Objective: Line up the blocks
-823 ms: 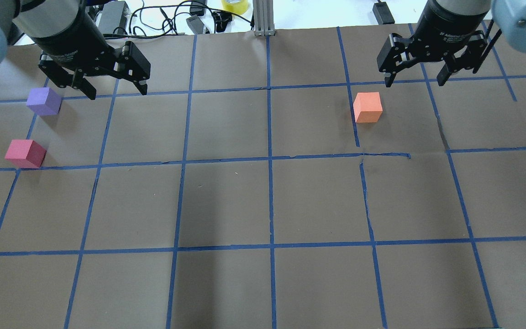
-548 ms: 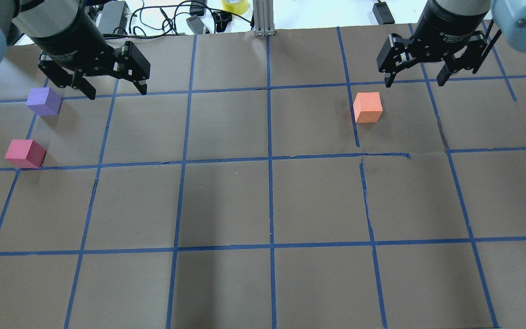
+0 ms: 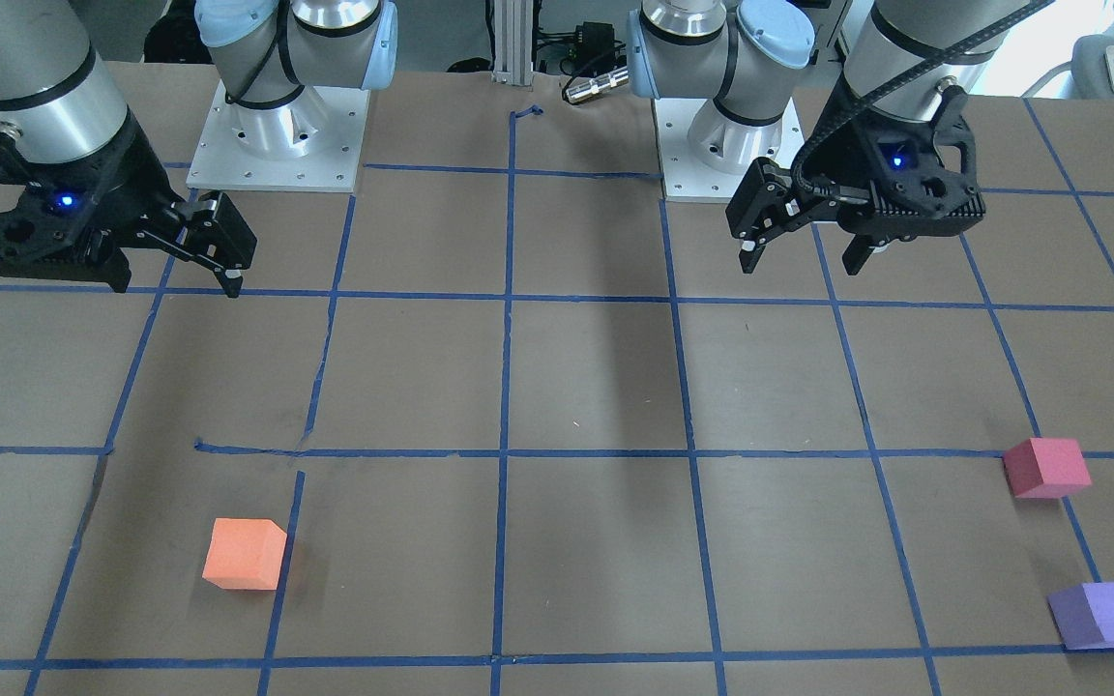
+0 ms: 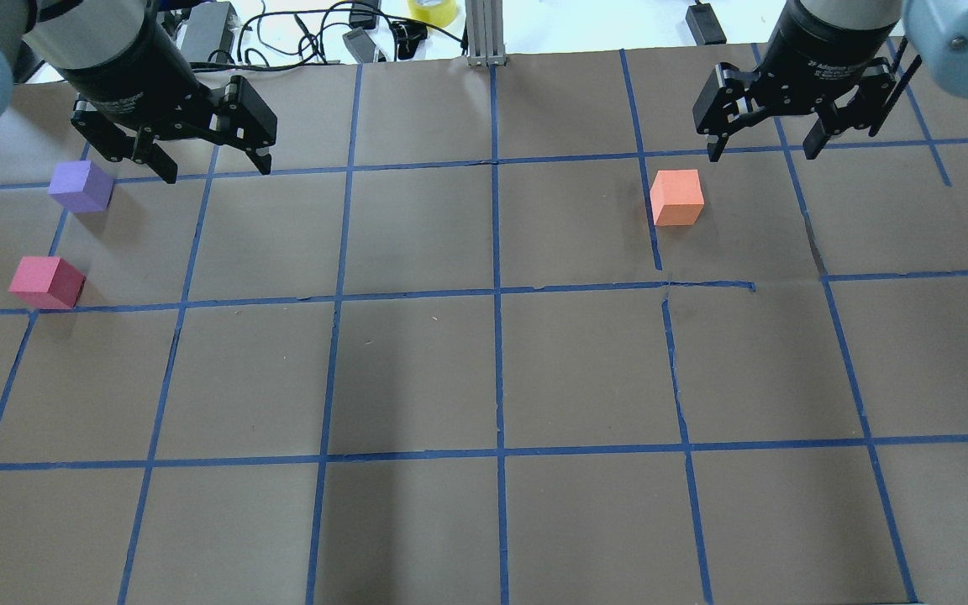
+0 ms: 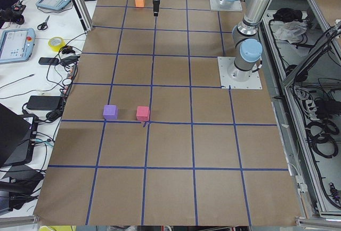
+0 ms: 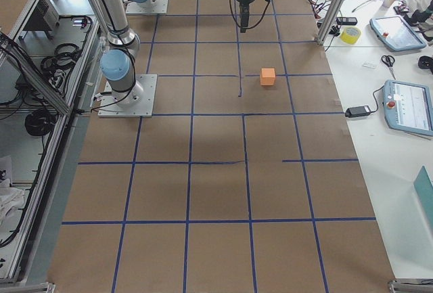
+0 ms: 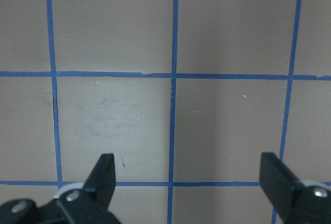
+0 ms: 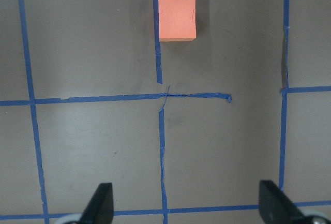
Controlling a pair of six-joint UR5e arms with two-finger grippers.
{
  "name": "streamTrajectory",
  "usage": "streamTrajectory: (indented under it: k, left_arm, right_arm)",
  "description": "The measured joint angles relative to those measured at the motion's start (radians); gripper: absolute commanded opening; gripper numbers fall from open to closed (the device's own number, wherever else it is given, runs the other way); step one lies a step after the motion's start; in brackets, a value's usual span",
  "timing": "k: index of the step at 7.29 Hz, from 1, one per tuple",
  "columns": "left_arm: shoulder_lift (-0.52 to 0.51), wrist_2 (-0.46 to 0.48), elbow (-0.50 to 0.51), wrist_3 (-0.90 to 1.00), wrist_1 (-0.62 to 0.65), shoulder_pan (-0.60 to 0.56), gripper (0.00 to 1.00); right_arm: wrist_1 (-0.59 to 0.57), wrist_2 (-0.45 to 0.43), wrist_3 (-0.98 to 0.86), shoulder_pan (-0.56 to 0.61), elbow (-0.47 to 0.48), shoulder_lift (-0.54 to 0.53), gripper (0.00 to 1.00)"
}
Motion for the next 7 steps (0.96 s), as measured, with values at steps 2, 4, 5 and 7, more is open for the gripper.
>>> streamTrajectory:
  k: [2, 4, 5, 7]
  left_arm:
    - [-0.001, 0.000, -0.001, 0.000, 0.000, -0.001, 1.00]
    - [-0.001, 0.000, -0.001, 0.001, 0.001, -0.001, 1.00]
    - [-0.002, 0.000, -0.002, 0.001, 0.001, -0.001, 1.00]
    - [-0.002, 0.000, -0.002, 0.001, 0.001, -0.003, 1.00]
  right_arm:
    - [-0.008, 0.001, 0.001, 0.003, -0.001, 0.000, 1.00]
    - [-0.011, 0.025, 0.019, 0.008, -0.002, 0.000, 1.00]
    - [-0.009, 0.044, 0.042, 0.009, -0.001, 0.003, 1.00]
    - [-0.034, 0.057, 0.057, 0.001, 0.004, 0.022, 1.00]
